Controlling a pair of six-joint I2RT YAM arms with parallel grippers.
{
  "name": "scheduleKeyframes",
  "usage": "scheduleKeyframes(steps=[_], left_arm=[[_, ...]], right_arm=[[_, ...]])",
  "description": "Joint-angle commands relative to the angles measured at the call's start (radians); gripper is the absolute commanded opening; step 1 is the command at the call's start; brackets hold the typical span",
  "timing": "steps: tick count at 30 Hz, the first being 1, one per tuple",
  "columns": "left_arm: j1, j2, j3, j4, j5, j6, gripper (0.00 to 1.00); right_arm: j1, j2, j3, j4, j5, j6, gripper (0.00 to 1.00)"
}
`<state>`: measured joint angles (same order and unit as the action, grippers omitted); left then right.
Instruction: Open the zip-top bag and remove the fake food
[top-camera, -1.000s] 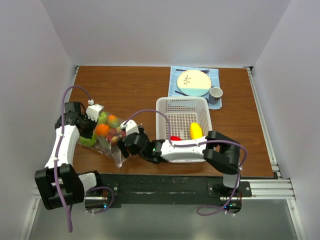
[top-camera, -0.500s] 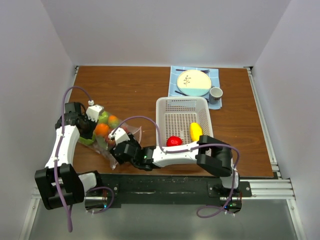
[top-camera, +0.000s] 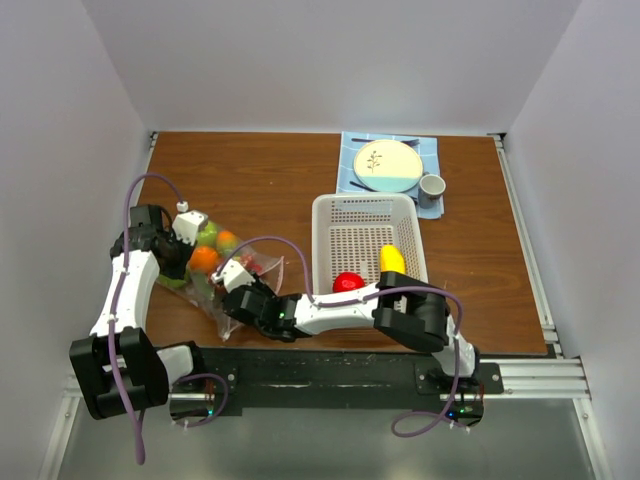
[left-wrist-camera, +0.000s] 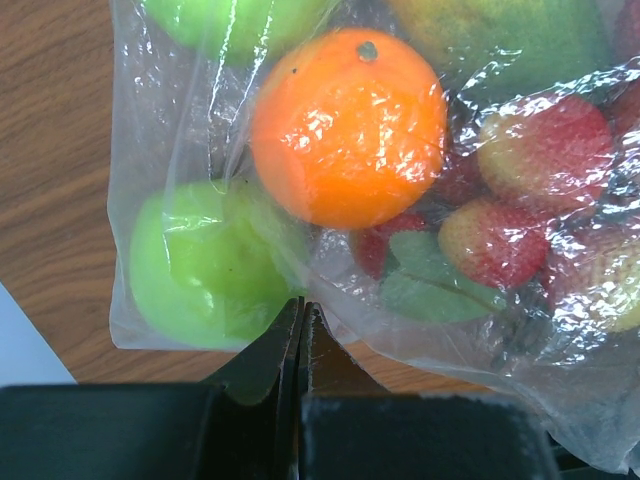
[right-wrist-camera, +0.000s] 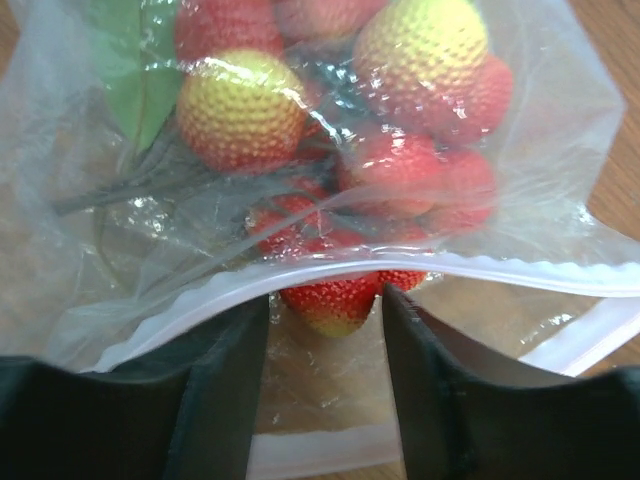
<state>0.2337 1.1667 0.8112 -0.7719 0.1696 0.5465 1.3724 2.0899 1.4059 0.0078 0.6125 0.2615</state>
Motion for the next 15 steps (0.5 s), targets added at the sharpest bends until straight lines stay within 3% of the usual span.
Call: scheduleKeyframes(steps=[1,3,4,5,7,15], left_arm=[[0.004,-0.009,0.025,0.002,0.002,0.021,0.00],[0.006,-0.006,0.023,0.003,-0.001,0.023,0.00],[0.004,-0.004,0.020,0.005,-0.002,0.021,0.00],[0.004,-0.004,0.020,0.008,-0.004,0.020,0.00],[0.004,0.001,0.014,0.026,-0.013,0.018,0.00],[0.007,0.045,-0.004,0.109,-0.068,0.009,0.00]], right_arm=[[-0.004,-0.017,0.002,0.064,0.010,-0.022,0.40],[-0.004,-0.037,-0.008,0.084,0.007,-0.030,0.30],[-0.006,-0.045,-0.021,0.089,0.007,-0.031,0.16],[-0.006,-0.054,-0.027,0.090,0.010,-0.033,0.09],[-0.004,-0.086,-0.051,0.093,0.013,-0.030,0.00],[-0.004,-0.224,-0.163,0.060,-0.002,0.007,0.00]])
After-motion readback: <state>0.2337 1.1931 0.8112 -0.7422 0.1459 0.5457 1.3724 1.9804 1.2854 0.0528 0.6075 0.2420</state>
